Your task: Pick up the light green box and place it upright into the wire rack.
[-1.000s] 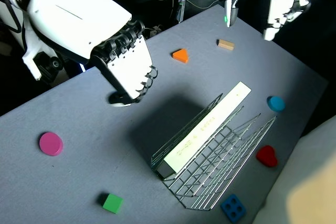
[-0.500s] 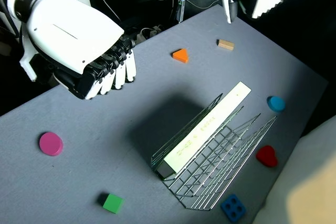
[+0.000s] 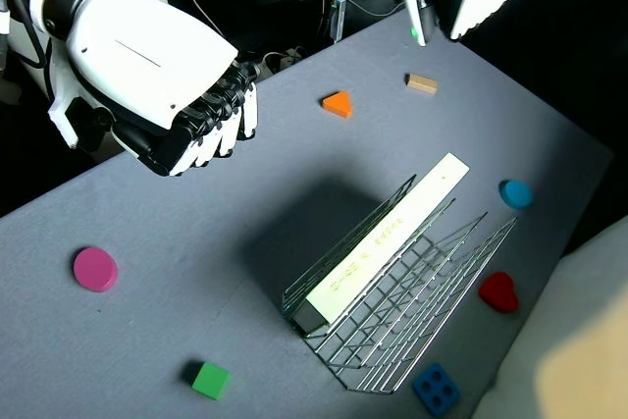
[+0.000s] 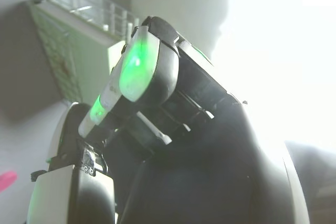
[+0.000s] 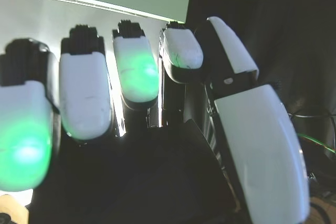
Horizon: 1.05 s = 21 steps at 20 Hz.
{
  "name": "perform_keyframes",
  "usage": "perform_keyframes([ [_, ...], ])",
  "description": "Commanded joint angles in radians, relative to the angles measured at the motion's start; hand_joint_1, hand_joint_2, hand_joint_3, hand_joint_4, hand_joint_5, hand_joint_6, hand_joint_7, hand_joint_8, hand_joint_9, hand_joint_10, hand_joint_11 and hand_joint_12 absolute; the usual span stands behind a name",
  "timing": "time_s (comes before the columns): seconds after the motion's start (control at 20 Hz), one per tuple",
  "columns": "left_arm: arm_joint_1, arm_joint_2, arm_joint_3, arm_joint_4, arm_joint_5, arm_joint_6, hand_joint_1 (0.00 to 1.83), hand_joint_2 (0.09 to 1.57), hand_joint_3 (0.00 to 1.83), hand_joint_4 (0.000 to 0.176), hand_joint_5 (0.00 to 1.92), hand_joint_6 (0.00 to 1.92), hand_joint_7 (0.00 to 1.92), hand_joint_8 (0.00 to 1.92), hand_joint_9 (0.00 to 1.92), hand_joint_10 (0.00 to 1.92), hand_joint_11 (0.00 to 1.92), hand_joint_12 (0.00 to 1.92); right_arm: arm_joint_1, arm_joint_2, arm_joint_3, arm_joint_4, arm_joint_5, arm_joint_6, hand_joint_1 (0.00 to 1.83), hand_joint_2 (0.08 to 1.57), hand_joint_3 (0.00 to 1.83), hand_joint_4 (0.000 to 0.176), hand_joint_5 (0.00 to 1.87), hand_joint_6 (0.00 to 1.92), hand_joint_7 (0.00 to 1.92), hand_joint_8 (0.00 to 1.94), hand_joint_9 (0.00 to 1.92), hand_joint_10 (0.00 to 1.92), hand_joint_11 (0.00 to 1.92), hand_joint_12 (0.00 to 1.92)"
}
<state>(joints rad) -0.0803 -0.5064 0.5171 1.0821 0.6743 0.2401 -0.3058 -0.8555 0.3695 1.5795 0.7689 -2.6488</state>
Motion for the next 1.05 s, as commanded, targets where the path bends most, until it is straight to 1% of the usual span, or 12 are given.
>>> perform_keyframes([
  [0.0, -0.01, 0.004, 0.002, 0.063, -0.032, 0.007, 0.58, 1.36, 0.0, 0.0, 1.25, 1.92, 1.36, 1.92, 1.4, 1.92, 1.49, 1.92, 0.003, -0.002, -0.003, -0.07, 0.01, -0.001, 0.6, 1.43, 0.0, 0.176, 1.25, 1.92, 1.45, 1.94, 1.59, 1.92, 1.73, 1.92],
  [0.35, 0.0, 0.004, -0.004, 0.063, -0.023, 0.007, 0.59, 1.36, 0.0, 0.0, 1.25, 1.92, 1.36, 1.92, 1.4, 1.92, 1.49, 1.92, 0.004, -0.003, -0.003, -0.083, 0.013, 0.001, 0.6, 1.43, 0.0, 0.176, 1.25, 1.92, 1.44, 1.94, 1.58, 1.92, 1.73, 1.92],
  [0.55, 0.058, 0.004, -0.028, 0.063, -0.023, 0.007, 0.58, 1.36, 0.0, 0.0, 1.26, 1.92, 1.36, 1.92, 1.4, 1.92, 1.49, 1.92, -0.003, -0.003, -0.003, -0.113, 0.016, 0.019, 0.61, 1.43, 0.0, 0.176, 1.25, 1.92, 1.44, 1.94, 1.58, 1.92, 1.73, 1.92],
  [0.75, 0.079, 0.002, -0.044, 0.063, -0.014, 0.007, 0.58, 1.36, 0.0, 0.0, 1.26, 1.92, 1.36, 1.92, 1.4, 1.92, 1.49, 1.92, -0.015, -0.003, -0.003, -0.192, 0.029, 0.07, 0.62, 1.43, 0.0, 0.176, 1.25, 1.92, 1.44, 1.94, 1.58, 1.92, 1.73, 1.92],
  [0.9, 0.081, 0.002, -0.043, 0.063, -0.006, 0.007, 0.58, 1.36, 0.0, 0.0, 1.26, 1.92, 1.36, 1.92, 1.4, 1.92, 1.49, 1.92, -0.042, 0.001, -0.002, -0.323, 0.037, 0.162, 0.62, 1.42, 0.0, 0.176, 1.25, 1.92, 1.44, 1.94, 1.58, 1.92, 1.73, 1.92],
  [1.0, 0.082, 0.002, -0.045, 0.063, -0.004, 0.007, 0.58, 1.36, 0.0, 0.0, 1.26, 1.92, 1.36, 1.92, 1.4, 1.92, 1.49, 1.92, -0.05, 0.001, 0.004, -0.349, 0.035, 0.194, 0.62, 1.42, 0.0, 0.176, 1.24, 1.92, 1.44, 1.94, 1.58, 1.92, 1.73, 1.92],
])
